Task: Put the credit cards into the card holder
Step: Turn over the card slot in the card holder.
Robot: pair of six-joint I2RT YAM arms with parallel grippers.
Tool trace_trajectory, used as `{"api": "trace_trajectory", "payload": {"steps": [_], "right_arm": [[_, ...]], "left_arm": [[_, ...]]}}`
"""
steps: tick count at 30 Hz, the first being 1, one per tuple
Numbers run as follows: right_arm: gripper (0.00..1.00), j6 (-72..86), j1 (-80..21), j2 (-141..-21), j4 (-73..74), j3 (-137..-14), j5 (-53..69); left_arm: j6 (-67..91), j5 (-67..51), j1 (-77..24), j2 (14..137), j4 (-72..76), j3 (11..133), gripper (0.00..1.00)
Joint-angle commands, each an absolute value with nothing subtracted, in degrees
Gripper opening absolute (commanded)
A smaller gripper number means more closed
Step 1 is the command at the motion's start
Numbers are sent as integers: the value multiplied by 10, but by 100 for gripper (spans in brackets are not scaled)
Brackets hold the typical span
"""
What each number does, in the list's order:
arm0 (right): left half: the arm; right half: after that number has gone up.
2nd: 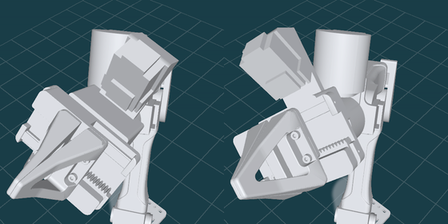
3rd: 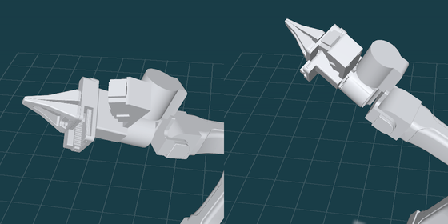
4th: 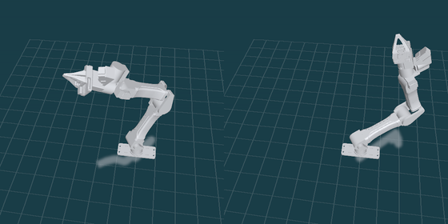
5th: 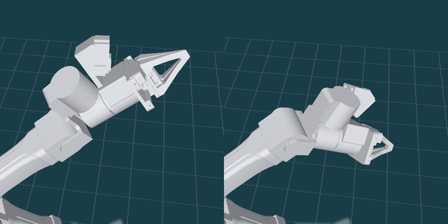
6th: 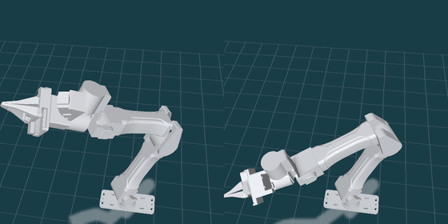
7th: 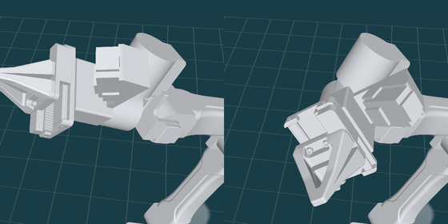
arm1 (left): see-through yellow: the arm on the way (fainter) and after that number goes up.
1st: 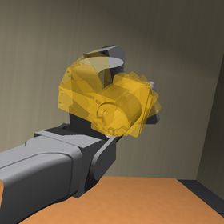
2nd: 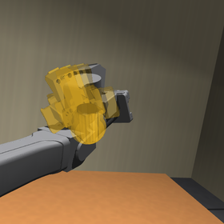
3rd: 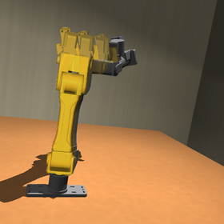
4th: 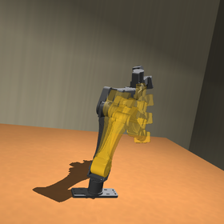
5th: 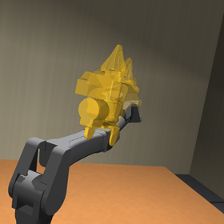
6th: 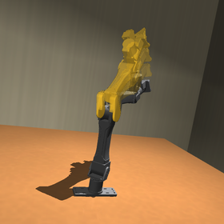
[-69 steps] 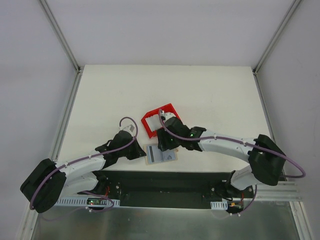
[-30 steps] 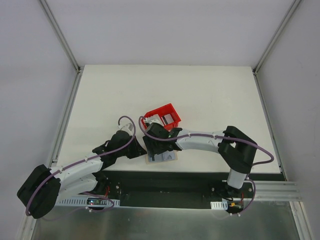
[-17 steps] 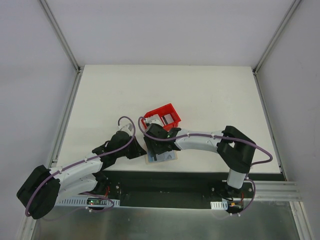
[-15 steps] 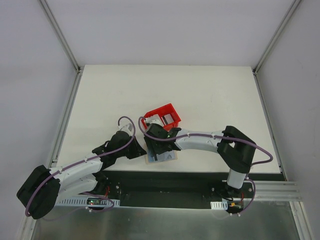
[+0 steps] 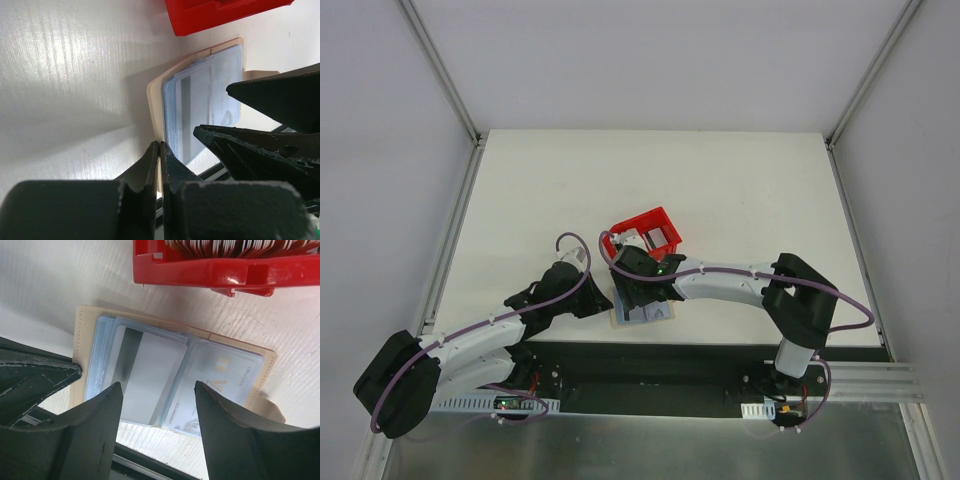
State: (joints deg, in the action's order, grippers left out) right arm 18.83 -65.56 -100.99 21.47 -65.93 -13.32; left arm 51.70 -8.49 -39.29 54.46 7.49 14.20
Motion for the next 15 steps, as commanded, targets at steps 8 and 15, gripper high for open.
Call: {"api": "trace_trajectory", "payload": {"steps": [8, 15], "right_arm": [[65, 185, -662, -1005, 203, -687, -107], [67, 188, -663, -1018, 194, -688, -94]], "left_arm": [[516, -80, -392, 547, 81, 141, 0], [516, -79, -392, 547, 81, 140, 0]]}}
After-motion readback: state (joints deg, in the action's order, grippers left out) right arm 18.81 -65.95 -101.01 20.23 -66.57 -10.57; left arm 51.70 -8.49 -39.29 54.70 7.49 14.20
